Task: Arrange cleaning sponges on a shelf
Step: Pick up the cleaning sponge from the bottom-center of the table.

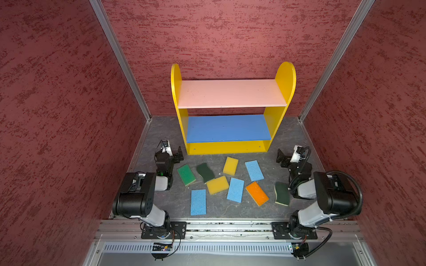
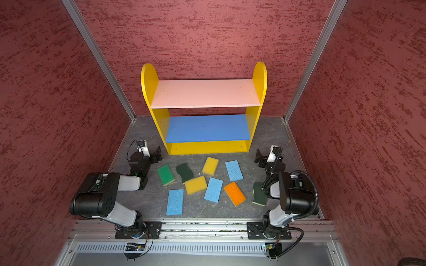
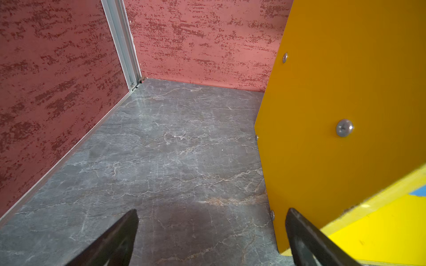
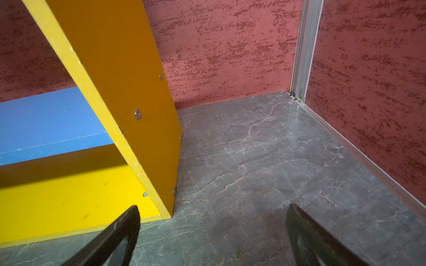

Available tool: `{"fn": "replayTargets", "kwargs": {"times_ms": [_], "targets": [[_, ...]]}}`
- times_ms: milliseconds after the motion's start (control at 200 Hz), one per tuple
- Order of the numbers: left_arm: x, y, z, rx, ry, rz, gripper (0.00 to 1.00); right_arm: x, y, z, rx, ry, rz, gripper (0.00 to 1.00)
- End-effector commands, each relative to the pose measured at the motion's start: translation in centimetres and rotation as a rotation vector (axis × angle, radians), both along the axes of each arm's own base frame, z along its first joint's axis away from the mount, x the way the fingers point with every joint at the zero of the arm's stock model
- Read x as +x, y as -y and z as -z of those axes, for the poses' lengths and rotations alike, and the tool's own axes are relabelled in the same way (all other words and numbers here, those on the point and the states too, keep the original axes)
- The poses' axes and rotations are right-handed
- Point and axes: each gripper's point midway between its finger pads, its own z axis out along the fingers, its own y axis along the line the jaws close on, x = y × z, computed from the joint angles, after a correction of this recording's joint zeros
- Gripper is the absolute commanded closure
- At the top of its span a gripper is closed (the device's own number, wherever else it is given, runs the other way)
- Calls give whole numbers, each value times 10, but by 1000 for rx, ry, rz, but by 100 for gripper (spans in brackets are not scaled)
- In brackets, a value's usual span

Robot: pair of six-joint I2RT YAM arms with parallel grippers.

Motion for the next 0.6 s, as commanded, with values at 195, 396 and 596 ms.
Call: {"fn": "replayTargets", "kwargs": {"times_ms": [195,396,596], "targets": [[4,2,-6,-8,17,11,1,5,0,-16,-31,48,-2,1],[4,2,-6,-9,17,12,0,6,1,-16,-31,44,4,1],[4,2,-6,-9,17,12,1,7,1,-15,-33,41,6,1]]}}
